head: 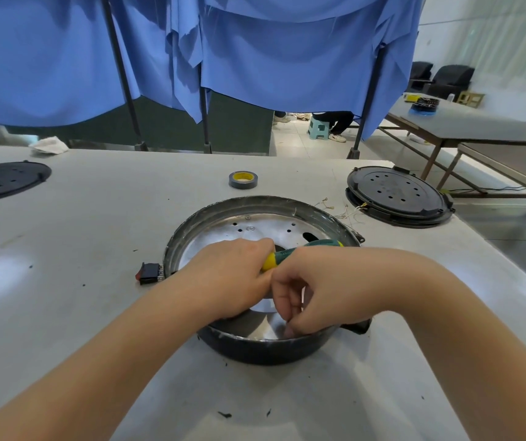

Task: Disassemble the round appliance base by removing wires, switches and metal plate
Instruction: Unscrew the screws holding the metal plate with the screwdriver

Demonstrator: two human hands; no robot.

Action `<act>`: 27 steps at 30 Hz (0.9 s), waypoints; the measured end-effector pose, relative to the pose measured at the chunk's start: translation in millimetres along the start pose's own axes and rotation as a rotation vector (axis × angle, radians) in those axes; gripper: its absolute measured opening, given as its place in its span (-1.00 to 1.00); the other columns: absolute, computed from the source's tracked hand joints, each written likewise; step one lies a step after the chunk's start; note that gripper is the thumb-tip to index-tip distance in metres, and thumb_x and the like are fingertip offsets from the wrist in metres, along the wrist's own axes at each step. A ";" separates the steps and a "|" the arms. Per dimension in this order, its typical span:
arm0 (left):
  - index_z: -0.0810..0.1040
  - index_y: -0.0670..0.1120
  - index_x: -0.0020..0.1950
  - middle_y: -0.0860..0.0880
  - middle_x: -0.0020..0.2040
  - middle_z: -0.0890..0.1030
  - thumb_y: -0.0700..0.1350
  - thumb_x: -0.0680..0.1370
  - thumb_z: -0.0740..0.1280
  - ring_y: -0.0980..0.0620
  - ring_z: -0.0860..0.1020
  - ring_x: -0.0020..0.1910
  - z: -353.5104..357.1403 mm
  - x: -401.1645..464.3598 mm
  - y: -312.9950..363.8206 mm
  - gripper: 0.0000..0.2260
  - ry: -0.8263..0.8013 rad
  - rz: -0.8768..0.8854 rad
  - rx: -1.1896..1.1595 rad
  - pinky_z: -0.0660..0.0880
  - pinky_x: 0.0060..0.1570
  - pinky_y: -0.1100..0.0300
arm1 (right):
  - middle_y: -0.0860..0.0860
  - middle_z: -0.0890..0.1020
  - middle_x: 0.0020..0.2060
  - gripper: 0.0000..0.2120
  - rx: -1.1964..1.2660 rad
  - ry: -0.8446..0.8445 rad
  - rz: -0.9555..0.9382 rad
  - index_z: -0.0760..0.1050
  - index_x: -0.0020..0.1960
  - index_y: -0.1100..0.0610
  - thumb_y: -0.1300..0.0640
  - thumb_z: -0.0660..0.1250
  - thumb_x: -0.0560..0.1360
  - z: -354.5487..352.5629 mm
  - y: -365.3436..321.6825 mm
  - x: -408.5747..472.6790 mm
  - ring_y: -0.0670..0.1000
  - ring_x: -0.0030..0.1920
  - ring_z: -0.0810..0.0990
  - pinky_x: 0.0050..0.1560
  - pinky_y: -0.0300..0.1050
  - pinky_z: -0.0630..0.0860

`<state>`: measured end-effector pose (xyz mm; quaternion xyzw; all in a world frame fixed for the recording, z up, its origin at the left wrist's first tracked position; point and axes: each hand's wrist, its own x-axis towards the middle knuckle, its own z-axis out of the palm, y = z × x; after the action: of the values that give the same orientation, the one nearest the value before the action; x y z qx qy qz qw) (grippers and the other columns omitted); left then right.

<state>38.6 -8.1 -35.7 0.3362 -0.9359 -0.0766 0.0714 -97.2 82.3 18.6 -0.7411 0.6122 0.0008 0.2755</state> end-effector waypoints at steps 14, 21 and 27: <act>0.35 0.06 -0.08 0.10 -0.27 0.43 0.29 0.57 0.09 0.14 0.40 -0.29 1.9 0.6 -0.8 -0.68 0.022 0.009 0.039 0.26 -0.37 0.17 | 0.00 0.70 -0.17 -0.84 0.484 0.181 -0.058 0.61 -0.07 0.04 0.27 0.45 0.42 -43.0 28.2 -33.0 0.02 -0.16 0.72 -0.16 -0.29 0.58; 0.36 0.07 -0.09 0.11 -0.26 0.44 0.29 0.57 0.08 0.15 0.42 -0.29 1.1 0.2 -1.4 -0.69 -0.001 0.002 0.027 0.36 -0.31 0.14 | 0.05 0.71 -0.23 -0.81 0.468 0.457 0.122 0.61 -0.06 0.09 0.32 0.45 0.40 -59.0 69.1 -49.4 0.06 -0.19 0.72 -0.15 -0.15 0.64; 0.35 0.07 -0.12 0.10 -0.27 0.45 0.29 0.57 0.09 0.16 0.41 -0.30 0.6 0.3 -1.0 -0.68 -0.009 -0.003 0.029 0.33 -0.34 0.17 | 0.04 0.71 -0.32 -0.84 0.400 0.470 0.421 0.57 -0.04 0.15 0.36 0.41 0.45 -58.1 114.6 -44.9 -0.01 -0.27 0.71 -0.30 -0.25 0.62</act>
<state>38.9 -9.0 -36.5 0.3384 -0.9367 -0.0644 0.0622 -232.0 87.9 36.4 -0.5103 0.7858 -0.2326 0.2606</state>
